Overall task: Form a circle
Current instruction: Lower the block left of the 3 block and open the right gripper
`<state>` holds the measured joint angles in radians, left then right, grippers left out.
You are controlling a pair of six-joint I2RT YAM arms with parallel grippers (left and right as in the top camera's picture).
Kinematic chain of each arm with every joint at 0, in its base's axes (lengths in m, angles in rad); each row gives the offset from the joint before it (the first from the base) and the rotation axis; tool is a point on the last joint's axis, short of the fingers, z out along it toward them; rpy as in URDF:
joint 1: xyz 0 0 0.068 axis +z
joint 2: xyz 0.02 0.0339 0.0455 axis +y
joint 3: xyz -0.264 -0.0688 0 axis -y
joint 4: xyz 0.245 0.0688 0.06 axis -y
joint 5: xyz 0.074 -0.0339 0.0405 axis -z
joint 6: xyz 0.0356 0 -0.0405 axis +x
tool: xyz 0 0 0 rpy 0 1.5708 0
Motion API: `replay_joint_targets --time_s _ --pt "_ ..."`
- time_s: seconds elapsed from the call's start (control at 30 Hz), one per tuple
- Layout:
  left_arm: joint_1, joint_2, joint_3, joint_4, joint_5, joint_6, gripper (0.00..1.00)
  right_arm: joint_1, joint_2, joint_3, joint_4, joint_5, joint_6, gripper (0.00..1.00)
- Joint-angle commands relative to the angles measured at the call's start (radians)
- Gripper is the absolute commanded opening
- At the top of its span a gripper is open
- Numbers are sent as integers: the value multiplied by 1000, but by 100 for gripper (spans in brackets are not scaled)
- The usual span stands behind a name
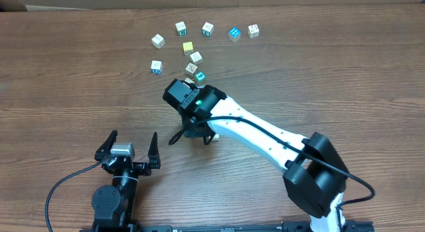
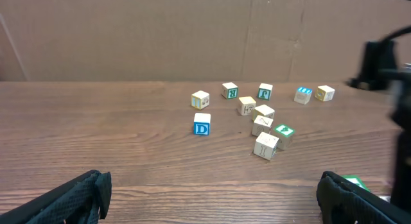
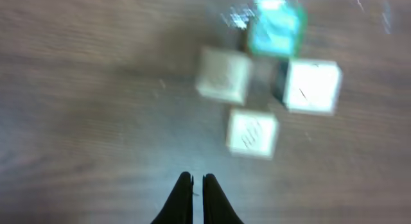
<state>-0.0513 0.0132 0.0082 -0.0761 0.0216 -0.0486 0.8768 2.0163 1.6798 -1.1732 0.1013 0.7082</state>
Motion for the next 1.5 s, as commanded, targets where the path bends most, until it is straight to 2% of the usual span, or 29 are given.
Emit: replay_joint_targets --time_s 0.0,0.17,0.43,0.67,1.13,1.33,1.47 --pt "6 -7 -3 -2 -3 16 100 -4 -13 -32 -26 -30 58 4" --pt "6 -7 -3 -2 -3 16 100 -3 -13 -123 1 -50 104 4" --pt "6 -7 -3 -2 -3 16 100 -3 -13 -259 167 -94 103 4" --pt "6 -7 -3 -2 -3 16 100 -4 -13 -260 182 -2 104 4" --pt "6 -7 -3 -2 -3 16 100 -10 -13 -260 210 31 104 4" --pt "6 -7 -3 -2 -3 16 100 -10 -18 -254 207 -27 95 4" --pt "6 -7 -3 -2 -3 16 100 -16 -43 -200 181 -124 16 4"
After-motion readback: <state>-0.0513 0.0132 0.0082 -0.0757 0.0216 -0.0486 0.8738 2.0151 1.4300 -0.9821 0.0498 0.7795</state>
